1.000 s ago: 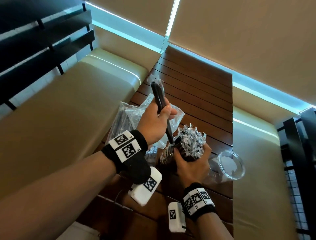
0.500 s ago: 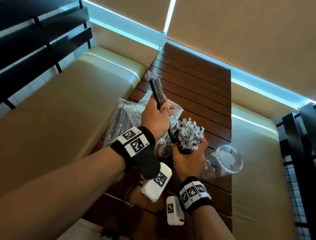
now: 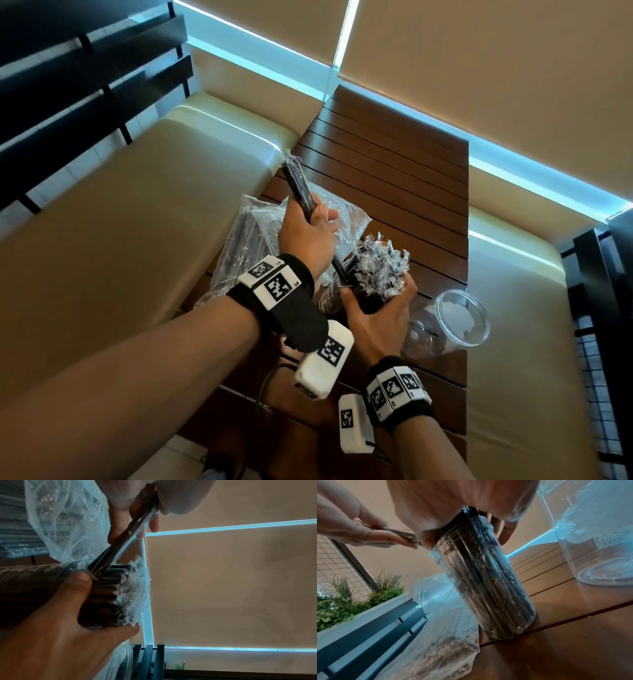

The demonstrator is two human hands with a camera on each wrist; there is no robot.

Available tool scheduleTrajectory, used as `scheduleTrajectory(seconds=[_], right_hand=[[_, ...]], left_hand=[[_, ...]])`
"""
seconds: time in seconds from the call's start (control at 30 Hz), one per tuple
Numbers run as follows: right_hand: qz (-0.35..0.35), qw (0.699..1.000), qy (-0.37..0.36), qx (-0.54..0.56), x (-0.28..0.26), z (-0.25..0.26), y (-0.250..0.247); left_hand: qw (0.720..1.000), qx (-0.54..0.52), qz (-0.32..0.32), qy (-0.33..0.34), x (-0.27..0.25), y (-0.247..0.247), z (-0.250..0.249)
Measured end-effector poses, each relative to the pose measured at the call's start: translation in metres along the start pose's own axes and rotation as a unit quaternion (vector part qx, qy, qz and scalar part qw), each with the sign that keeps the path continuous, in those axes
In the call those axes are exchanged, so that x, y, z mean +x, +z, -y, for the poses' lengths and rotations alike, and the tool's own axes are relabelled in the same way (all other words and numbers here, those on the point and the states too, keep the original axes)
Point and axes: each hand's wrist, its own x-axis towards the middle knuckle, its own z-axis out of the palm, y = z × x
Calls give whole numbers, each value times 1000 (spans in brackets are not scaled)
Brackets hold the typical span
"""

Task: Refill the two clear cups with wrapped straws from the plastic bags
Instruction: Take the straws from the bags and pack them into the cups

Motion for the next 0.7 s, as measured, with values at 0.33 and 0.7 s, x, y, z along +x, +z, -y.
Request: scheduleTrajectory(seconds=[0.33, 0.7], right_hand=[[-46, 997, 13, -63, 3, 7, 1], [33, 998, -40, -33, -1, 1, -11]], left_hand=[[982, 129, 13, 135, -18, 17, 12], [968, 171, 28, 179, -17, 18, 26]])
